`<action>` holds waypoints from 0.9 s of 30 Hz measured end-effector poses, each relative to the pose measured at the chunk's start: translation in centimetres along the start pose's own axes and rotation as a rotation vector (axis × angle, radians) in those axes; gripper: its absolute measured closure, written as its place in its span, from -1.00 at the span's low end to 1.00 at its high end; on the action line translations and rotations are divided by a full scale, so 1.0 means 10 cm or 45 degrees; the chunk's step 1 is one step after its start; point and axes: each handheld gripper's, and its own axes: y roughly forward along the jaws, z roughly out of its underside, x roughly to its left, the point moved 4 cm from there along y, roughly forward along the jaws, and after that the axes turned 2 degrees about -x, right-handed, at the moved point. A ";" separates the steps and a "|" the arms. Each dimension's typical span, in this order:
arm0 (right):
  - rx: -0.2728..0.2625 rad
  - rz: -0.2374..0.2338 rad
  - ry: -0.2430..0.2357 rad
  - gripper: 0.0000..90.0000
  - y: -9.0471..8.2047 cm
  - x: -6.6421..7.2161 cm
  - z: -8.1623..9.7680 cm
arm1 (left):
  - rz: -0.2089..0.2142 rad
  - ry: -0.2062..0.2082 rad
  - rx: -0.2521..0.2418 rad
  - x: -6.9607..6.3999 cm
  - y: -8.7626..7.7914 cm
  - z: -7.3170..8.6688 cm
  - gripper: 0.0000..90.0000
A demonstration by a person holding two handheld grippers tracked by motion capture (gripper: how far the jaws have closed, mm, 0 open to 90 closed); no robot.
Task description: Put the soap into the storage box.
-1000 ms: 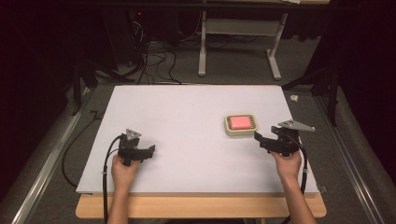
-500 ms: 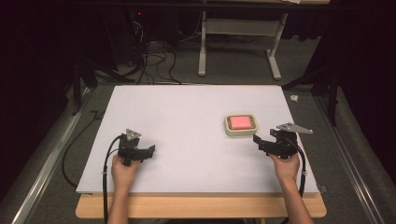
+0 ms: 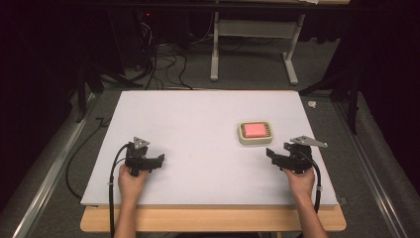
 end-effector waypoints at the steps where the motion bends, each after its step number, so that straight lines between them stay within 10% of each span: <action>1: -0.003 0.002 -0.011 -0.50 0.01 0.00 0.01 | 0.000 0.000 0.000 0.00 0.00 0.00 -0.66; 27: 0.091 0.024 -0.115 -0.48 0.16 0.18 0.21 | 0.001 0.002 0.002 0.00 0.00 0.00 -0.66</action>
